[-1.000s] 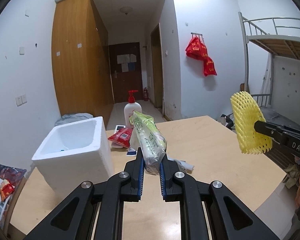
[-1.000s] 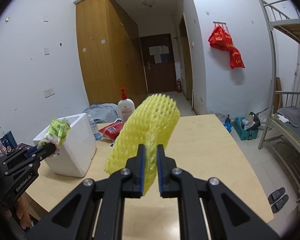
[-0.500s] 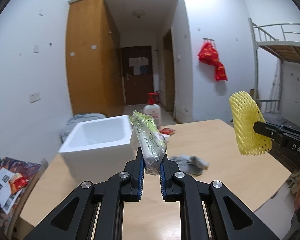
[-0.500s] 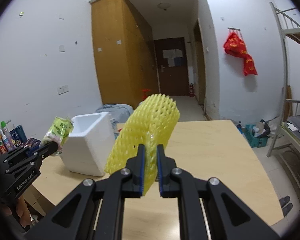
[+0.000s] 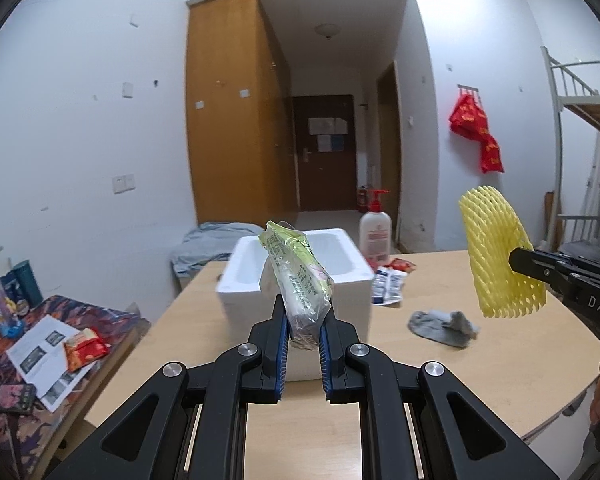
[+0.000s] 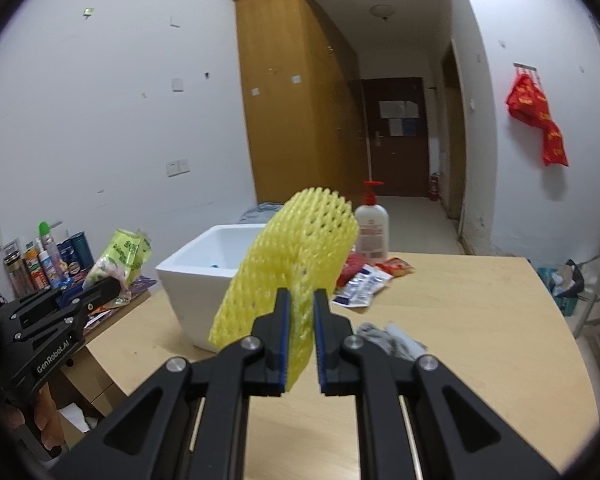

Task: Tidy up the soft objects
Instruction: 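Lift the tissue pack and yellow net and carry both toward the foam box, then lower the tissue pack and yellow net over the foam box opening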

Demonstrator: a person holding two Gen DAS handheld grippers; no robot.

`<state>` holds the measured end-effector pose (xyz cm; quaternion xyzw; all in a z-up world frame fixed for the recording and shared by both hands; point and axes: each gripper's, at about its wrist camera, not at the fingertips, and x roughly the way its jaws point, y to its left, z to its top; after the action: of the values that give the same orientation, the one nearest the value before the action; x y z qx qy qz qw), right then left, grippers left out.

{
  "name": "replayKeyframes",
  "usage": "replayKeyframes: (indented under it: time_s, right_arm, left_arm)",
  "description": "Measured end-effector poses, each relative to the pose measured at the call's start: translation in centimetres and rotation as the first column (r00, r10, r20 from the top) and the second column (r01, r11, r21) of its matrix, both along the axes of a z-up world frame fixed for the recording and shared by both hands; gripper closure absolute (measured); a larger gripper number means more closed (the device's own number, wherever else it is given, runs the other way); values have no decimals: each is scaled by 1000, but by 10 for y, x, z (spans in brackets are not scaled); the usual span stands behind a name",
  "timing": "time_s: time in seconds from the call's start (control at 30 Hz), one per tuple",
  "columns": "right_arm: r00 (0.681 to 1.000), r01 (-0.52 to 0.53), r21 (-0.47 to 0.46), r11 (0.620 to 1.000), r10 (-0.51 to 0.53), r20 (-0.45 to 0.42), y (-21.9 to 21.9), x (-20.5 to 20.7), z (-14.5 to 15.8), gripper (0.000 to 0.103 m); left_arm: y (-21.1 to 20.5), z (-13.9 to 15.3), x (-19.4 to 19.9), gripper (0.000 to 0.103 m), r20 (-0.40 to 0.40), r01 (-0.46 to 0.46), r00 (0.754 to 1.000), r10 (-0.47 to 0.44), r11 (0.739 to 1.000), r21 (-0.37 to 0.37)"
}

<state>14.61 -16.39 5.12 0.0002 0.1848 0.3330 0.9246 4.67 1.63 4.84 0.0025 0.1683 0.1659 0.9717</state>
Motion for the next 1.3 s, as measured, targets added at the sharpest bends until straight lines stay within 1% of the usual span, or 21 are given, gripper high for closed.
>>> replayKeyframes:
  time_s: [0.17,0.37,0.8,1.1,1.3]
  right_arm:
    - [999,-45,-6,999,45,6,14,-4,1,89]
    - [996,-89,-24,996,89,6,30,-4,1,89]
    - [993,-119,-39,992,118,-10,53,10,3,89]
    - [989,-147,-58,987,147,-2,73,21,10,89]
    - [987,-159,-64,985,159,0,86,32,14,89]
  left_arm:
    - [15,0,-9,89,9,-47,999,47,999,-9]
    - [28,-1,-11,89,5,-75,997,75,997,-25]
    - [44,1,3,89,2,-85,996,86,995,-45]
    - [54,8,22,89,12,-74,997,75,997,-30]
    - [64,11,34,89,10,-76,997,76,997,-34]
